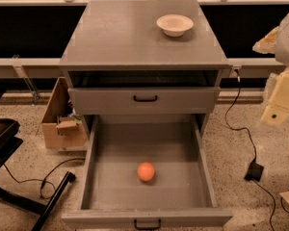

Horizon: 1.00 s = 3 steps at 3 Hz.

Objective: Pick orange from middle drawer and place on counter

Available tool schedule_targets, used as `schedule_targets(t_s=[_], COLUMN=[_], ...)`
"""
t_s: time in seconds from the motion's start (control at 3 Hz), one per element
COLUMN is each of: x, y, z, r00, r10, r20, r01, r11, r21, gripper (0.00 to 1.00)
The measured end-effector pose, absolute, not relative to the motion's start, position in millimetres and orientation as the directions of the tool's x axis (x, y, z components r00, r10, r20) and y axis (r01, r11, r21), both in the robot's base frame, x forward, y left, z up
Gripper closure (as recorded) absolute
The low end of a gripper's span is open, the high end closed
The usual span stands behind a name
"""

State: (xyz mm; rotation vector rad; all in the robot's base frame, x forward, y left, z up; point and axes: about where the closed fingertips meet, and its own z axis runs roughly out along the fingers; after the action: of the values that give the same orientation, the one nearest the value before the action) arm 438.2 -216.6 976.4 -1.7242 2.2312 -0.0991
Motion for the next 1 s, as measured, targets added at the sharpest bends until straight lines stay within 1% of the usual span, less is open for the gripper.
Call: schedule_targets(t_s=[0.33,0.67,1.0], x=[438,443,439], y=[-217,-201,-179], z=[976,956,897], r00=[-0.221,-0.248,-0.281], r10=[-0.953,-0.946,-0.923], r20=[-0.207,-0.210,-0.263], r01=[-0.931,-0.923,-0.920], r11=[0.270,0.296,0.337], r21=[-0.246,-0.244,-0.199], gripper=[0.00,0.00,0.00])
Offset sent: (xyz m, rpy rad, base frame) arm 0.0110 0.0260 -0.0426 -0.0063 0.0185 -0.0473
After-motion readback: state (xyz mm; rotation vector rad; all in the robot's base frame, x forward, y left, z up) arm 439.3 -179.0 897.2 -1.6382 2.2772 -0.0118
